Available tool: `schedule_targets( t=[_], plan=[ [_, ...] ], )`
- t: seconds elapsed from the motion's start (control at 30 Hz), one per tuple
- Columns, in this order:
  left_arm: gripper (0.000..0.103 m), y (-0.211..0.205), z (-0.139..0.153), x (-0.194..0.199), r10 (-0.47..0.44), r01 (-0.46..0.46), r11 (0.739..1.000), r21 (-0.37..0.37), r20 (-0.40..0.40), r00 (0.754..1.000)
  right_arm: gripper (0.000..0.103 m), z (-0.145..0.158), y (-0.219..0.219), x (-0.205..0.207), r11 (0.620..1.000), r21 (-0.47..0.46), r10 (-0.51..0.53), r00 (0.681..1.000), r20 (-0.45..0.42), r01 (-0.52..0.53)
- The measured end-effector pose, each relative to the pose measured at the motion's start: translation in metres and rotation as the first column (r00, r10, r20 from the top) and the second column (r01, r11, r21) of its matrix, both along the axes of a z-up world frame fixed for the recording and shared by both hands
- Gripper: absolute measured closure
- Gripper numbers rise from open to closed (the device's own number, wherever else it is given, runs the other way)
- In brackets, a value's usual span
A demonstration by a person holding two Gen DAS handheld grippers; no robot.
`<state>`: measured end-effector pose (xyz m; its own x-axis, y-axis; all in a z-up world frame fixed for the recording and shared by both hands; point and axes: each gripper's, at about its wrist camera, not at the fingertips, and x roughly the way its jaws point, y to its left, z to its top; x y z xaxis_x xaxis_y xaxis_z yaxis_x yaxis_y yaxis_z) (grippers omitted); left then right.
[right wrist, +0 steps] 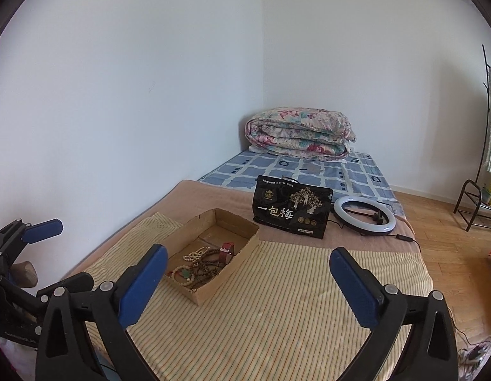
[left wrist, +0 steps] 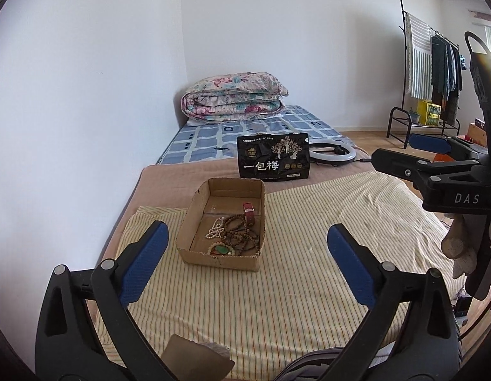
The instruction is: Organize jewelry
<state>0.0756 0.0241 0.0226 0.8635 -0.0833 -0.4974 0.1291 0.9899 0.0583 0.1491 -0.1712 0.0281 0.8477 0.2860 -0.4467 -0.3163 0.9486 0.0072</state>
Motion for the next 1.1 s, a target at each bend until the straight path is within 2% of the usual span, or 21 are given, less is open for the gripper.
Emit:
schedule_targets(
  t=[0.43, 1.1],
  plan=[
    [0.0, 0.002, -0.002, -0.008, 0.043, -0.043, 0.999, -0.001, -0.016, 0.999, 0.0, -0.012, -0.008, -0.008, 0.999, 0.014, -0.032, 0.999, -0.019, 0.032],
    [0.0, 0.001, 0.005, -0.012, 0.041, -0.041, 0.999, -0.012, -0.005, 0.999, 0.0, -0.004, -0.012, -0.021, 0.999, -0.01, -0.051, 0.999, 0.006, 0.051]
  ],
)
